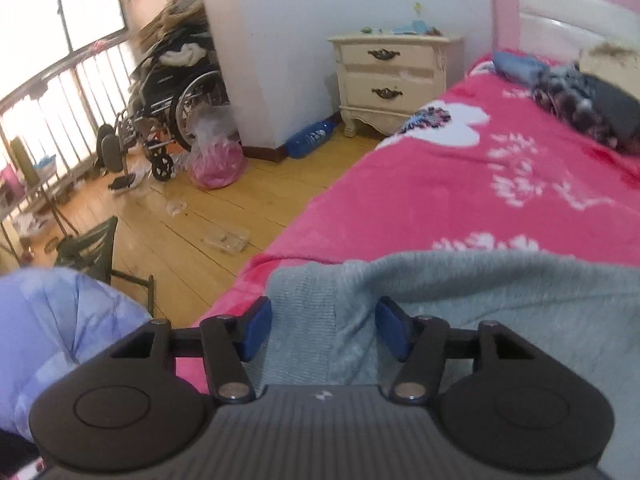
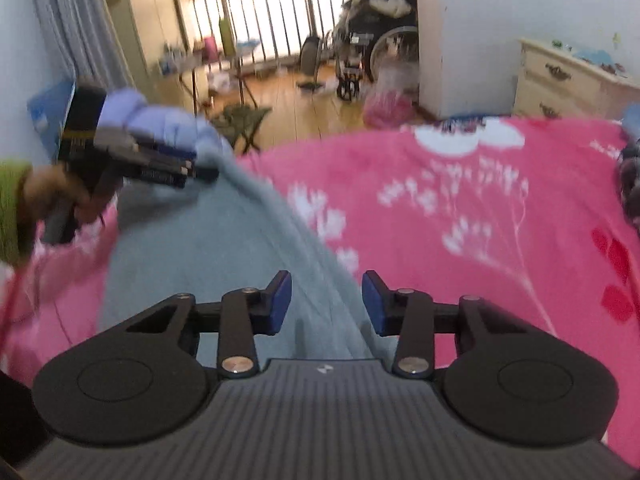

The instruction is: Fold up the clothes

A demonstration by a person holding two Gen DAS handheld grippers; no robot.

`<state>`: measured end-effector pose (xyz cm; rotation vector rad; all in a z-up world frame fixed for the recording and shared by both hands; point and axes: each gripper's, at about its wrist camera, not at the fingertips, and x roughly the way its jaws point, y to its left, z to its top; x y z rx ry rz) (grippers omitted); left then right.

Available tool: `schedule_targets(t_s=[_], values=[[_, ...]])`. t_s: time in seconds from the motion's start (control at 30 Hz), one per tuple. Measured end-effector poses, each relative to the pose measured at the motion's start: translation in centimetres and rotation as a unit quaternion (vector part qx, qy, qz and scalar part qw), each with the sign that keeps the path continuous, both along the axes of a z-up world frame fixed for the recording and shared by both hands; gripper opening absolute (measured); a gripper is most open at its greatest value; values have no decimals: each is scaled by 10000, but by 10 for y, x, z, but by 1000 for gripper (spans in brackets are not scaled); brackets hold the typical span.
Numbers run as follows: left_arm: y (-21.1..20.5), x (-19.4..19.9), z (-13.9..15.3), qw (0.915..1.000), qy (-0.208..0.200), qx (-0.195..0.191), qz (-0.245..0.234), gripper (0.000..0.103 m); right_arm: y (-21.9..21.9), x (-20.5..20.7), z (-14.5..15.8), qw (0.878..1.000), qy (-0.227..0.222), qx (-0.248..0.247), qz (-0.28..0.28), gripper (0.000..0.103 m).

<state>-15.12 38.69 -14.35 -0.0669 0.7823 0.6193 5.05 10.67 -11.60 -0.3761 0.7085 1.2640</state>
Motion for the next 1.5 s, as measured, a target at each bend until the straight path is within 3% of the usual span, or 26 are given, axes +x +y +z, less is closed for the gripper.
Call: schedule_targets(t_s=[0.17, 0.33, 0.43, 0.53, 0.73, 0.83, 0.9, 0.97, 1.1, 1.27, 1.37, 1.5], values=[[1, 4, -6, 10000, 34, 45, 0, 66, 11, -1, -30, 9972, -101, -709, 215, 22], [1, 3, -10, 10000, 20, 35, 51, 67, 6, -11, -33, 9962, -282, -811, 158, 5], [0, 1, -6, 10000, 17, 58, 67, 68, 1, -13, -19, 9965, -568, -609, -71, 3], [-1, 2, -7, 9999, 45, 103, 52, 68, 1, -7, -9, 9969, -567, -517, -148, 3], [-3, 6, -11, 9997, 150, 206, 57, 70, 12, -6, -37, 9919, -939, -838, -149, 4], [-4, 9, -14, 9993, 223, 277, 72, 73, 14, -7, -52, 9914, -1017, -754, -327, 6], [-5, 11, -15, 9990, 263, 335, 97, 76, 12, -4, -52, 9920, -958, -628, -534, 14], [-6, 11, -14, 9989, 277, 351, 125, 76, 3, 2, -43, 9920, -783, -422, -901, 38], [-8, 11, -4, 9985, 299, 404, 215, 77, -28, 12, -15, 9862, -171, 413, -1593, 43], [-18, 11, 17, 9981, 201, 446, 383, 76, -87, 26, 27, 9685, 459, 1256, -2100, 59], [-26, 13, 30, 9992, 58, 141, 366, 77, -125, 36, 55, 9650, 525, 1402, -2151, 71], [-38, 23, 42, 9981, -91, -524, 306, 79, -179, 47, 96, 9737, 136, 1035, -2025, 88]])
